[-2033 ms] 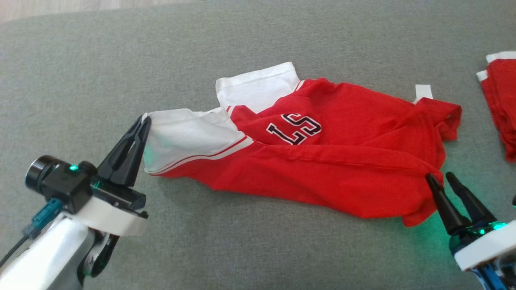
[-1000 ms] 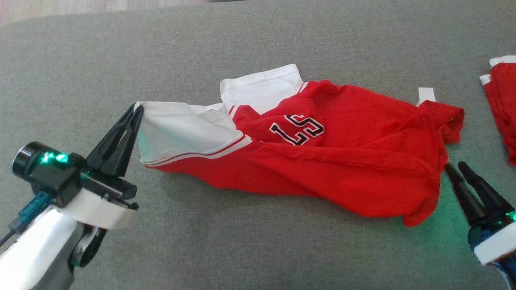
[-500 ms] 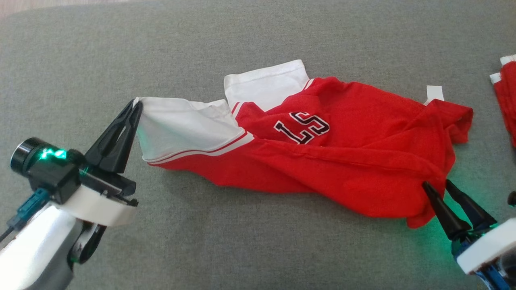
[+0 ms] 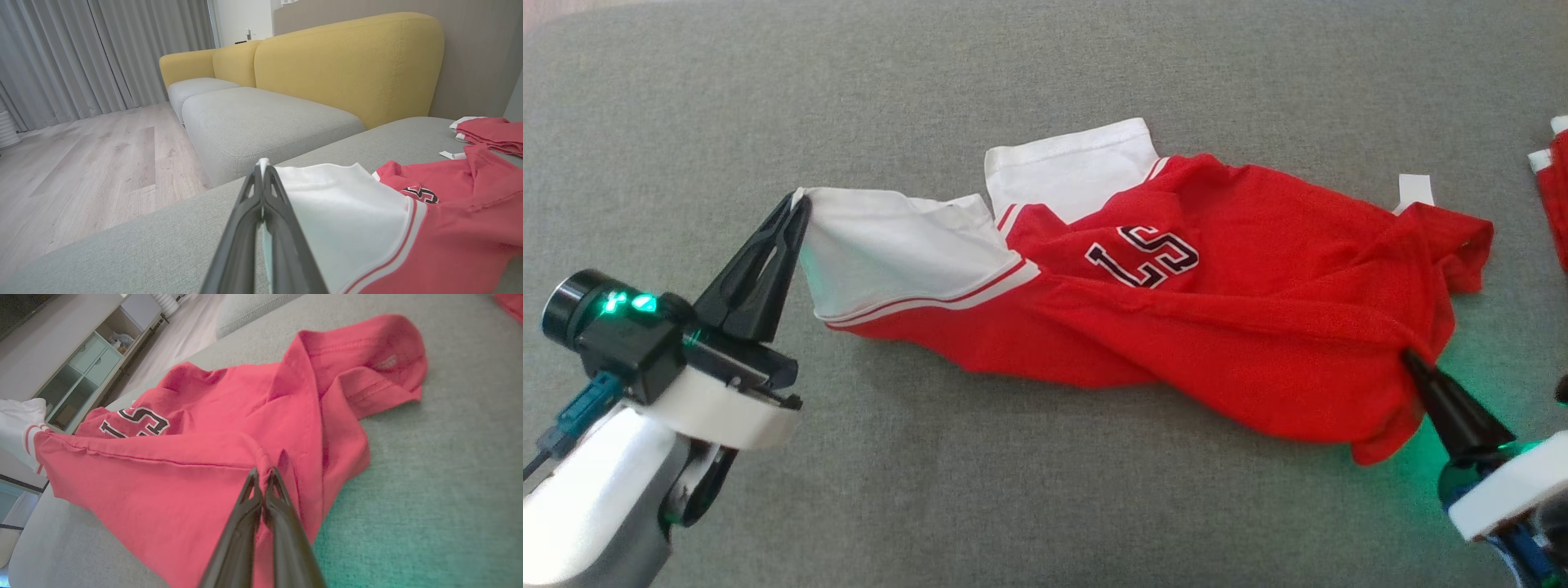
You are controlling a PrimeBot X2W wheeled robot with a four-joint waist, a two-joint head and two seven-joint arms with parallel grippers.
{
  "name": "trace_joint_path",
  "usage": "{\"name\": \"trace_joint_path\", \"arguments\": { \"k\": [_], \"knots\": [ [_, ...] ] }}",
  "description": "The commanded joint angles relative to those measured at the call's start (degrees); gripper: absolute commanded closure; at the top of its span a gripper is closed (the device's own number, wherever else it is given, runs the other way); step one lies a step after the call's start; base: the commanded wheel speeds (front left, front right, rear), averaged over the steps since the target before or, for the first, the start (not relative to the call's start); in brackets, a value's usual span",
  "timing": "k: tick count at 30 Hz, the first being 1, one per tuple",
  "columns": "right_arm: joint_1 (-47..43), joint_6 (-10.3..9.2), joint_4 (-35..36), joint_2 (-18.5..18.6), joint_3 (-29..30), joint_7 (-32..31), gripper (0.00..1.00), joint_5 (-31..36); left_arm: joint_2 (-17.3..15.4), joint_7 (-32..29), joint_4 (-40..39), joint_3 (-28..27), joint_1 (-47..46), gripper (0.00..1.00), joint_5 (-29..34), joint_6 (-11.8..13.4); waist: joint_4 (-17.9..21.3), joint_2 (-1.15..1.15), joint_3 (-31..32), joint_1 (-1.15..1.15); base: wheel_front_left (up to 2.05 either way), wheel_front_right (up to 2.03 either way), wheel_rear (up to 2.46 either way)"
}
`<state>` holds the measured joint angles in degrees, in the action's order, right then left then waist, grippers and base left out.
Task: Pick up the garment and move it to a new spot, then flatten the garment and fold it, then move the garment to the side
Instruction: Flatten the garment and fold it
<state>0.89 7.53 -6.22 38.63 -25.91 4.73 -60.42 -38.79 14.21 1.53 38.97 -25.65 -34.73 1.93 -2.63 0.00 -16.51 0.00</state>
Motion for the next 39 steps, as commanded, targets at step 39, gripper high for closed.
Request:
{"name": "trace_joint_path", "arguments": {
  "k": [39],
  "knots": [
    [69.0, -0.04, -16.0, 8.0, 2.4, 4.1, 1.0, 20.0, 6.4, 0.8, 15.9, -8.8, -59.8, 1.0, 13.9, -8.7, -1.2, 0.0, -19.3, 0.0, 0.0, 0.0, 0.0]
  ]
}}
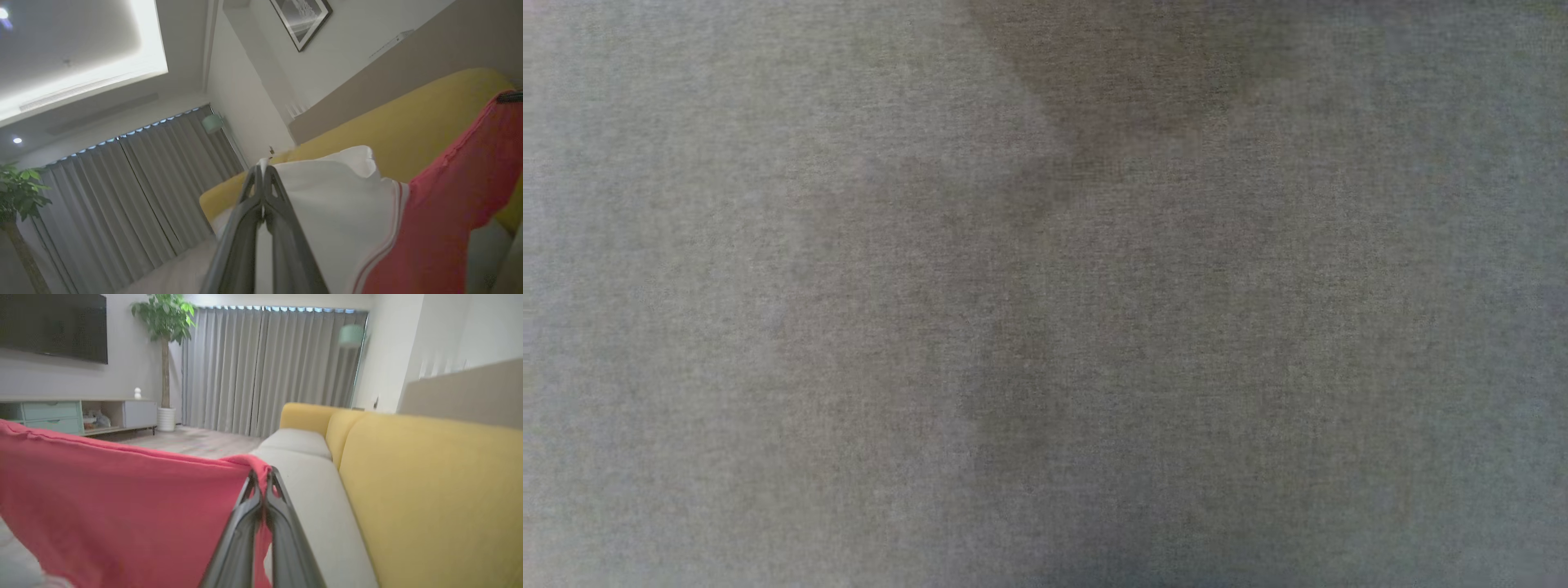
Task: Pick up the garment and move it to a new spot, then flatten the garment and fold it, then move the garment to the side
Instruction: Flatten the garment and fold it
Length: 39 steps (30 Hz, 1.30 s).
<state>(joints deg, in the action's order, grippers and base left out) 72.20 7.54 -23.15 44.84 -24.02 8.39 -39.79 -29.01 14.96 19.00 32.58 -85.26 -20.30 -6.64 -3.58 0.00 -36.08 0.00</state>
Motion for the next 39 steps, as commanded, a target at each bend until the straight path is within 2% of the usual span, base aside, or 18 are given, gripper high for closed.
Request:
{"name": "trace_joint_path", "arguments": {
  "k": [1, 8, 12, 15, 16, 23, 27, 31, 35, 39],
  "knots": [
    [-4.4, -0.05, 0.6, 2.0, -0.1, 1.0, 1.0, -1.3, -3.7, 0.0, -3.0, -2.8, 3.0, 1.0, -0.7, -0.2, -0.4, 0.0, 0.6, 0.0, 0.0, 0.0, 0.0],
    [-22.2, -0.05, 0.0, 2.1, -1.9, 5.0, 1.0, -5.8, -4.8, 0.0, -13.3, -6.5, 30.9, 1.0, -0.6, 0.7, -0.5, 0.0, 5.9, 0.0, 0.0, 0.0, 0.0],
    [-34.5, -0.05, 1.0, 2.0, -0.7, 6.2, 1.0, -7.5, -3.2, 0.0, -17.1, -9.1, 47.9, 1.0, -1.9, 1.6, -0.4, 0.0, 10.1, 0.0, 0.0, 0.0, 0.0],
    [-43.4, -0.05, 2.1, 1.1, 1.3, 6.5, 1.0, -7.3, -2.2, 0.0, -18.7, -9.9, 59.1, 1.0, -2.1, 1.3, -0.2, 0.0, 12.9, 0.0, 0.0, 0.0, 0.0],
    [-43.4, -0.05, 2.1, 1.1, 1.3, 6.5, 1.0, -7.3, -2.2, 0.0, -18.7, -9.9, 59.1, 1.0, -2.1, 1.3, -0.2, 0.0, 12.9, 0.0, 0.0, 0.0, 0.0],
    [-59.5, -0.05, 5.8, -3.2, 8.2, 6.6, 1.0, -2.3, 1.1, 0.0, -19.9, -11.7, 77.1, 1.0, -1.6, 0.9, 0.7, 0.0, 17.1, 0.0, 0.0, 0.0, 0.0],
    [-67.9, -0.05, 9.8, -5.4, 11.4, 6.6, 1.0, -0.4, 2.2, 0.0, -19.8, -11.1, 83.4, 1.0, -1.3, 0.5, 1.2, 0.0, 18.7, 0.0, 0.0, 0.0, 0.0],
    [-73.3, -0.05, 12.9, -6.2, 13.3, 6.6, 1.0, 1.1, 2.2, 0.0, -19.5, -10.3, 85.6, 1.0, -1.5, -0.1, 1.6, 0.0, 18.8, 0.0, 0.0, 0.0, 0.0],
    [-73.2, -0.05, 14.4, -7.6, 15.3, 5.7, 1.0, 2.3, 1.6, 0.0, -19.6, -10.9, 82.7, 1.0, -0.1, -0.3, 1.9, 0.0, 17.9, 0.0, 0.0, 0.0, 0.0],
    [-70.2, -0.05, 14.6, -8.8, 16.4, 3.7, 1.0, 3.1, 0.7, 0.0, -19.1, -10.7, 76.0, 1.0, 2.4, -0.6, 1.7, 0.0, 16.4, 0.0, 0.0, 0.0, 0.0]
  ]
}}
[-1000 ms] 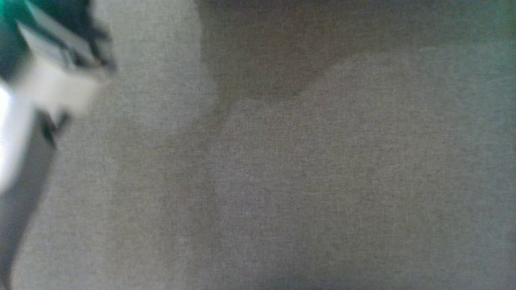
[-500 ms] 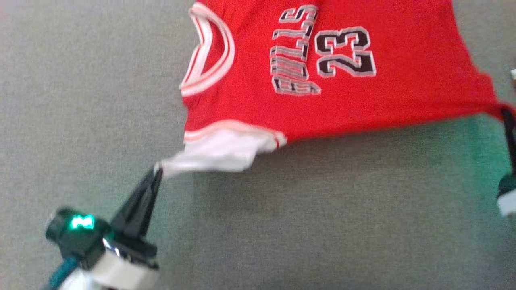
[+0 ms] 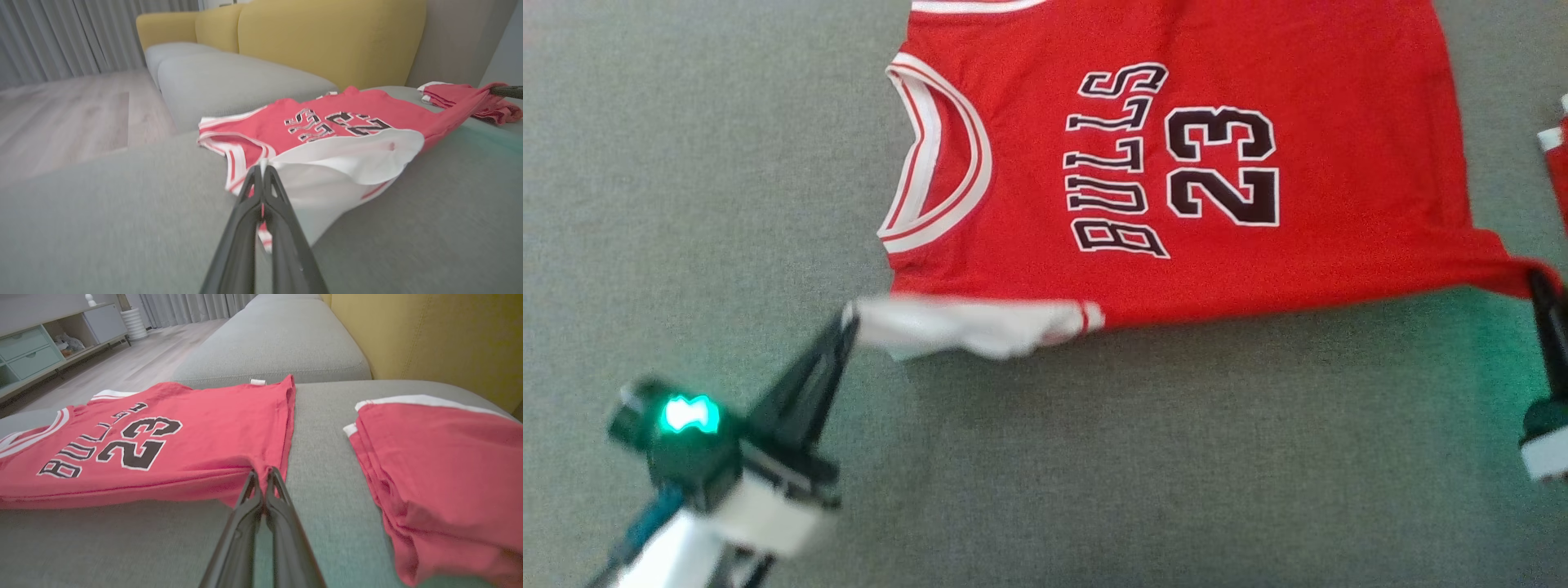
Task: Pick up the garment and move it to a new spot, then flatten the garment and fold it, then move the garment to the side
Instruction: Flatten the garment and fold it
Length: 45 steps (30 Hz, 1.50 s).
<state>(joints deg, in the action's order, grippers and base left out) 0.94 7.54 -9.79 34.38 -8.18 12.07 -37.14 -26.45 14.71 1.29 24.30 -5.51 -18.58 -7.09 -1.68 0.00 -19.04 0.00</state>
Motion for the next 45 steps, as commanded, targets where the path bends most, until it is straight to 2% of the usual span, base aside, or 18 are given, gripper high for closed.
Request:
{"name": "trace_joint_path", "arguments": {
  "k": [1, 7, 12, 17, 20, 21, 22, 23, 24, 28, 32, 39, 45],
  "knots": [
    [1.9, -0.05, 1.1, 1.6, 0.9, -0.4, 1.0, 0.6, -2.1, 0.3, -1.2, -2.3, -6.0, 1.0, 1.4, -0.1, -0.4, 0.0, -1.1, 0.0, 0.0, 0.0, 0.0],
    [7.4, -0.05, 0.2, 1.2, 1.5, -3.5, 1.0, 2.0, -3.7, 0.3, 2.8, 0.6, -21.4, 1.0, 4.3, -0.4, -0.8, 0.0, -4.3, 0.0, 0.0, 0.0, 0.0],
    [13.6, -0.05, -1.3, 0.8, 0.4, -5.4, 1.0, 2.6, -4.8, 0.3, 7.3, 5.3, -32.9, 1.0, 5.1, -0.4, 0.1, 0.0, -7.1, 0.0, 0.0, 0.0, 0.0],
    [20.1, -0.05, -3.5, 1.1, -1.4, -6.1, 1.0, 4.2, -5.1, 0.3, 12.0, 7.6, -40.8, 1.0, 6.0, -0.4, 1.1, 0.0, -9.5, 0.0, 0.0, 0.0, 0.0],
    [23.1, -0.05, -5.4, 0.9, -3.1, -6.8, 1.0, 4.1, -4.2, 0.3, 14.4, 7.2, -43.5, 1.0, 6.4, -0.4, 1.4, 0.0, -10.2, 0.0, 0.0, 0.0, 0.0],
    [23.9, -0.05, -6.1, 0.8, -3.7, -7.1, 1.0, 4.0, -3.7, 0.3, 14.9, 6.9, -43.9, 0.89, 6.7, -0.3, 1.4, 0.0, -10.4, 0.0, 0.0, 0.0, 0.0],
    [23.9, -0.05, -6.1, 0.8, -3.7, -7.1, 1.0, 4.0, -3.7, 0.3, 14.9, 6.9, -43.9, 0.89, 6.7, -0.3, 1.4, 0.0, -10.4, 0.0, 0.0, 0.0, 0.0],
    [24.7, -0.05, -6.7, 0.7, -4.2, -7.1, 0.57, 3.9, -3.1, 0.3, 15.3, 6.5, -44.1, 0.67, 6.8, -0.1, 1.5, 0.0, -10.5, 0.0, 0.0, 0.0, 0.0],
    [25.4, -0.05, -7.4, 0.5, -4.5, -6.7, 0.0, 3.9, -2.3, 0.3, 15.4, 5.9, -43.9, 0.0, 6.7, 0.5, 1.5, 0.0, -10.6, 0.0, 0.0, 0.0, 0.0],
    [26.4, -0.05, -9.0, -0.5, -6.0, -4.1, 0.0, 2.9, 0.6, 0.3, 15.2, 2.6, -40.1, 0.0, 5.4, 2.8, 1.4, 0.0, -10.2, 0.0, 0.0, 0.0, 0.0],
    [25.3, -0.05, -10.0, -0.8, -6.1, -0.4, 0.0, 2.6, 5.1, 0.3, 14.0, -1.8, -31.9, 0.0, 1.6, 5.2, 1.3, 0.0, -9.0, 0.0, 0.0, 0.0, 0.0],
    [22.4, -0.05, -10.9, -2.1, -6.5, 1.6, 0.0, 1.1, 12.1, 0.3, 16.3, -4.7, -18.7, 0.0, -3.7, 5.1, 1.6, 0.0, -6.7, 0.0, 0.0, 0.0, 0.0],
    [21.2, -0.05, -11.3, -2.4, -7.9, 2.1, 0.0, -0.2, 15.3, 0.3, 21.9, -4.6, -15.7, 0.0, -5.2, 5.0, 2.0, 0.0, -6.0, 0.0, 0.0, 0.0, 0.0]
  ]
}}
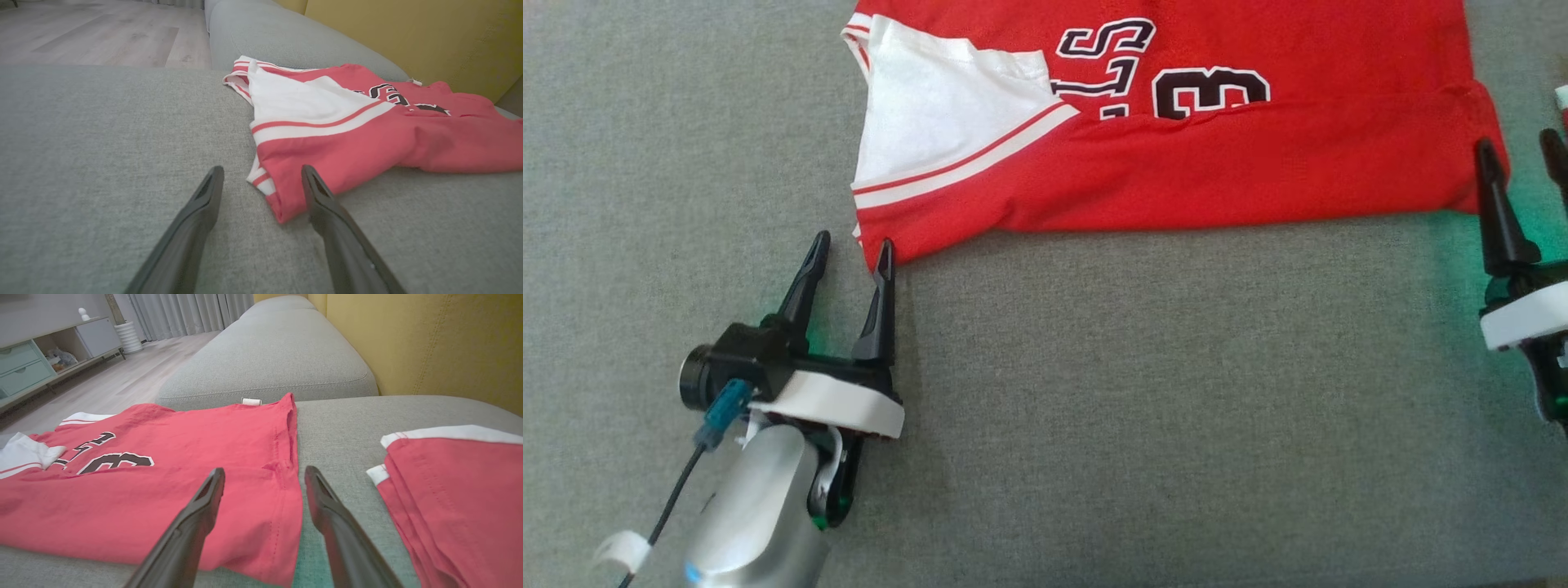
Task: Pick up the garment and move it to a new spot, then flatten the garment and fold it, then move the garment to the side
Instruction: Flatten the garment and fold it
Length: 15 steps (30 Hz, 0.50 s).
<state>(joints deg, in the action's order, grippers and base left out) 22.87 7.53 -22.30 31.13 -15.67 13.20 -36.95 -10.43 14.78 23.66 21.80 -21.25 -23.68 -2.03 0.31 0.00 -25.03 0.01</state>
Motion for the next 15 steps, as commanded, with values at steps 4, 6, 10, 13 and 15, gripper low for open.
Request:
{"name": "trace_joint_path", "arguments": {
  "k": [4, 6, 10, 13, 15],
  "knots": [
    [-0.6, -0.04, 1.0, 0.8, -1.1, 1.2, 0.0, -1.0, -0.1, 0.2, 3.6, -2.0, -1.1, 0.0, 0.4, 0.7, 0.3, 0.0, -0.2, -0.01, 0.0, 0.0, 0.0],
    [-0.7, -0.04, 0.8, 0.8, -1.4, 1.3, 0.0, -1.4, 0.2, 0.2, 5.7, -1.5, -1.6, 0.0, 0.5, 0.1, 0.4, 0.0, -0.3, -0.01, 0.0, 0.0, 0.0],
    [-1.1, -0.04, 0.2, 1.2, -1.7, 1.5, 0.0, -2.1, 0.6, -1.4, 10.4, 0.7, -2.4, 0.93, 0.6, -1.7, 0.3, 0.0, 0.0, -0.01, 0.0, 0.0, 0.0],
    [-1.5, -0.04, -0.6, 1.3, -1.7, 1.6, 0.0, -2.7, 0.6, -1.9, 11.3, 2.4, -2.4, 1.0, 0.6, -3.1, 0.0, 0.0, 0.6, -0.01, 0.0, 0.0, 0.0],
    [-1.8, -0.04, -1.6, 1.0, -1.7, 1.4, 0.0, -3.4, 0.3, -1.2, 10.3, 2.7, -2.5, 1.0, 0.9, -3.5, -0.4, 0.0, 1.1, -0.01, 0.0, 0.0, 0.0]
  ]
}}
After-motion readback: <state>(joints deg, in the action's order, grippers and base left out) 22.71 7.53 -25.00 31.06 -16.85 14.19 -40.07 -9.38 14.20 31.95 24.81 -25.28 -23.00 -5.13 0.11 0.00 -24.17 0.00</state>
